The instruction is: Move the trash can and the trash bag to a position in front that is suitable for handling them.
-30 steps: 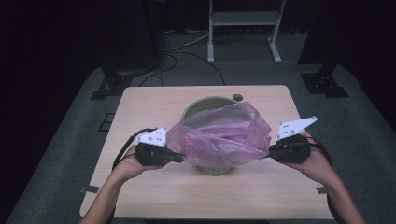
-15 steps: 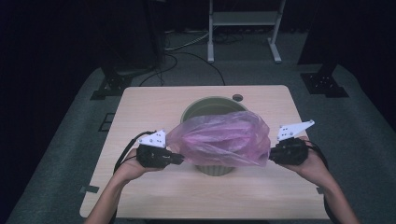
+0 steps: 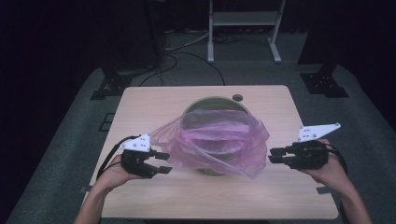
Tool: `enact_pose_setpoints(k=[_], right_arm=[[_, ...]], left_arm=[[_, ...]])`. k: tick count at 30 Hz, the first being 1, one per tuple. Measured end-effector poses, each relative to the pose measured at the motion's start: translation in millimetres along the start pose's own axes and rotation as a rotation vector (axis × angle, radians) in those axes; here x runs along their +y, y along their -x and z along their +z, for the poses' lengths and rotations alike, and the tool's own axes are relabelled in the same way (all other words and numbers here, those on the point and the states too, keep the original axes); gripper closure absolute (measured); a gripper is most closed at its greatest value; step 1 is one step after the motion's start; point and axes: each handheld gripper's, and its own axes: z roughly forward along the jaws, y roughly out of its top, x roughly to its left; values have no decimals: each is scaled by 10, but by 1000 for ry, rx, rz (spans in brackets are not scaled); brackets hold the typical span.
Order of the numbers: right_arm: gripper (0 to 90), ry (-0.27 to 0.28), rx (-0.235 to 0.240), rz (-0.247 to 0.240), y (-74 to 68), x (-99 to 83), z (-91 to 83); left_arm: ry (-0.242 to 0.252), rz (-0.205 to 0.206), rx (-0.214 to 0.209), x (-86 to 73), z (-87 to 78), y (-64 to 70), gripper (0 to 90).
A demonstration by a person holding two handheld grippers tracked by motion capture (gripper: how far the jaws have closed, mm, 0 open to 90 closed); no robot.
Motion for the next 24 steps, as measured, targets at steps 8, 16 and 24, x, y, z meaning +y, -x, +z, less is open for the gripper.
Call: enact_pose_setpoints(k=[8, 16, 24], right_arm=[[661, 31, -25, -12, -19, 116, -154], [580, 57, -32, -39, -70, 318, -232], [512, 73, -40, -76, -101, 579, -266]], left_arm=[[13, -45, 38, -147, -223, 10, 380], [8, -28, 67, -15, -491, 40, 368], [-3, -7, 84, 205, -752, 46, 349]])
